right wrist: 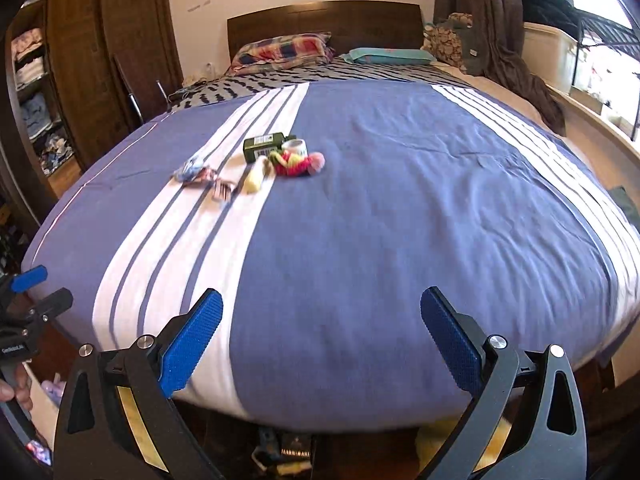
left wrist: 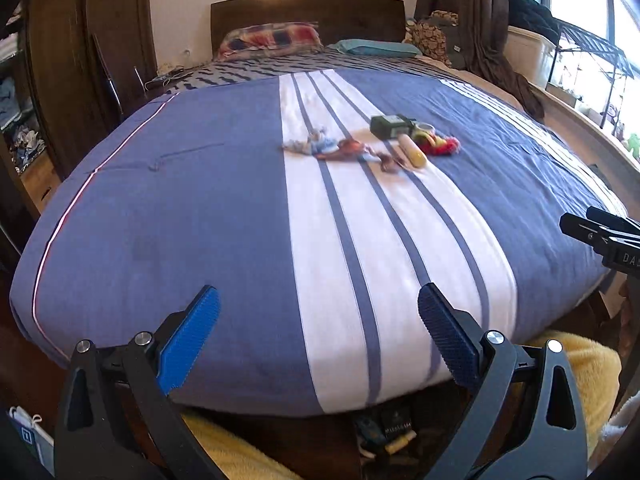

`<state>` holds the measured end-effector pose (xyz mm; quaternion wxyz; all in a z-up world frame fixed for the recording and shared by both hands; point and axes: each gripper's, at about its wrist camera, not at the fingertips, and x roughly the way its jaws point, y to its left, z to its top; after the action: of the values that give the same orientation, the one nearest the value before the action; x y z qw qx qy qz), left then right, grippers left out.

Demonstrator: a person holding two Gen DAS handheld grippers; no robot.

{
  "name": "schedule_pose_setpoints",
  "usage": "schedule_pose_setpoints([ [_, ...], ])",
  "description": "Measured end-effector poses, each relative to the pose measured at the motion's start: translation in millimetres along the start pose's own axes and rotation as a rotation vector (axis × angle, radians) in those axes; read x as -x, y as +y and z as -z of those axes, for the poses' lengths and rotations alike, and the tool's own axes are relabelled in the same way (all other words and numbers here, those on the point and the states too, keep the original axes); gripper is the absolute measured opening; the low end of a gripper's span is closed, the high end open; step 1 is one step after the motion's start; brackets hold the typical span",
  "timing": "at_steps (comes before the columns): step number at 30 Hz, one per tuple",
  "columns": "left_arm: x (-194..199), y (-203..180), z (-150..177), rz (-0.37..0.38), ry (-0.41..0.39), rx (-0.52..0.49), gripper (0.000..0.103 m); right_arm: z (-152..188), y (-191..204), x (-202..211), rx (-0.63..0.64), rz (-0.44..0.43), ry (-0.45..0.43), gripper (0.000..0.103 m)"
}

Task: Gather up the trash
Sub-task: 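Grasp the blue cloth with left tool while right tool grasps hair tie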

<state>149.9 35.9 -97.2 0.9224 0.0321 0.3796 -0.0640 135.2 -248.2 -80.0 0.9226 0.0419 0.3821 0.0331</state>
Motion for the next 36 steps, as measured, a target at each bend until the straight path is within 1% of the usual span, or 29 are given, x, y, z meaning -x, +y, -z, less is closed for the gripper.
schedule_pose_setpoints([
  [3, -17.0, 5.9, -17.7, -0.007, 0.003, 0.009, 0.094, -15.8, 0.2, -19.2, -0.001, -0.007, 0.009, 0.099],
  [6, -38.8, 10.5, -40.1, -0.010, 0.007, 0.017, 0.094, -34.1, 2.9, -40.7, 0.014, 0.003, 0.014, 0.099],
  [11, -81.6, 15.9, -78.8, -0.024, 0.014, 0.027, 0.094, -64.7, 4.5, -76.2, 0.034, 0.014, 0.020, 0.099],
  [14, -104.3, 18.7, -96.0, -0.028, 0.025, 0.019, 0.088, -81.7, 2.9, -98.7, 0.037, 0.007, 0.030, 0.099],
  [17, -128.0, 23.2, -113.4, -0.029, 0.040, 0.024, 0.082, -94.4, 2.4, -122.8, 0.048, 0.019, 0.048, 0.099],
  [18, -137.6, 24.7, -119.8, -0.031, 0.047, 0.028, 0.080, -97.5, 2.2, -129.1, 0.054, 0.022, 0.055, 0.096],
  [21, -156.5, 25.7, -132.5, -0.031, 0.059, 0.031, 0.071, -106.0, 3.4, -155.0, 0.078, 0.024, 0.090, 0.092],
  [29, -197.5, 18.7, -151.1, -0.021, 0.090, 0.007, 0.069, -122.3, 19.1, -191.9, 0.124, -0.009, 0.147, 0.092],
  [32, -213.0, 17.3, -154.1, -0.014, 0.112, -0.001, 0.063, -127.2, 25.9, -202.8, 0.141, -0.016, 0.159, 0.091],
  [34, -219.7, 16.1, -156.6, -0.002, 0.120, -0.007, 0.057, -128.0, 29.3, -206.9, 0.147, -0.026, 0.162, 0.080],
  [35, -222.4, 15.5, -158.2, 0.006, 0.123, -0.012, 0.053, -128.1, 30.7, -207.5, 0.149, -0.032, 0.160, 0.071],
  [36, -223.6, 14.7, -159.6, 0.010, 0.124, -0.016, 0.046, -128.3, 32.5, -206.5, 0.153, -0.037, 0.155, 0.058],
])
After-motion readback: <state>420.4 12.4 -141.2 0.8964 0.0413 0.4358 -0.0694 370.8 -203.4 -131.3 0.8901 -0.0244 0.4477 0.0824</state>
